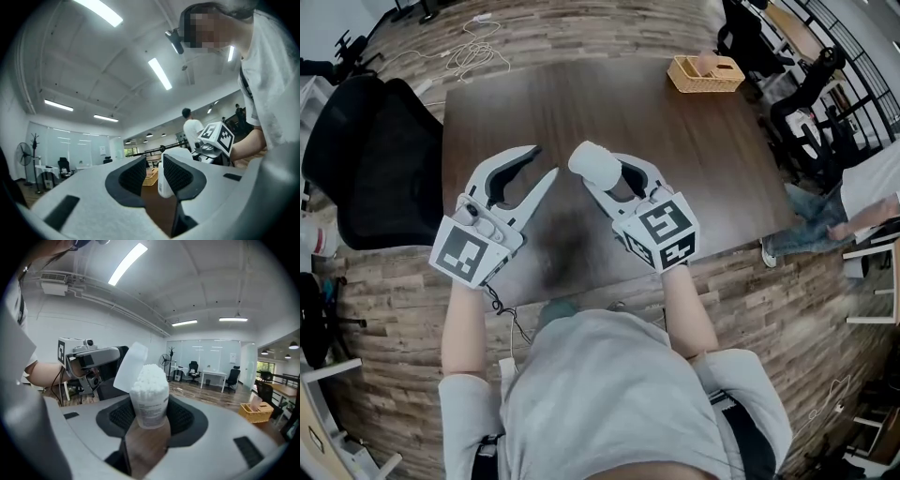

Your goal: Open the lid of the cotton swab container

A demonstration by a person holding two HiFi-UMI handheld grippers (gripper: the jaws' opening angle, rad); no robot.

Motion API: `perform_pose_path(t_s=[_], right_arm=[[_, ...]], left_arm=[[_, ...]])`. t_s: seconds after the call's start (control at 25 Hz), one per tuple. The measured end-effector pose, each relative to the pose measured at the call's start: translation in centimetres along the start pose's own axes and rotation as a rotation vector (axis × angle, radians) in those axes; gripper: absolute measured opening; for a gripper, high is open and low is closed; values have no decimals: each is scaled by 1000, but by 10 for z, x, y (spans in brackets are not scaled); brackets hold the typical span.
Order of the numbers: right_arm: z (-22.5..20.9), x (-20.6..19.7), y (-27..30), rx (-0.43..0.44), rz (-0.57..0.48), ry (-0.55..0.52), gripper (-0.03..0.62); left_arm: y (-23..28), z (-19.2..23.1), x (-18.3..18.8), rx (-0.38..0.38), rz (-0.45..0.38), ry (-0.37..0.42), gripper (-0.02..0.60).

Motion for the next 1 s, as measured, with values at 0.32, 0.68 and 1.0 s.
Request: perform_pose_path(t_s=[0.32, 0.68, 1.0], right_arm=[[-12, 4, -13, -82, -35, 22, 192], [-22, 7, -32, -141, -65, 19, 192], [-29, 5, -51, -182, -100, 35, 192]], left_arm=[[-16, 3, -3, 252, 31, -14, 29], [-28, -7, -6, 390, 56, -51, 25], [-37, -22, -13, 494, 91, -63, 25]])
Point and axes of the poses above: the fingertips, and each gripper's own axes: y forward along the fingers, z to its left, x out of its top, the point moved 9 cm from there along -y, backward along the fingers, and after that the axes turned 3 degrees about -z, right-handed, at the moved point
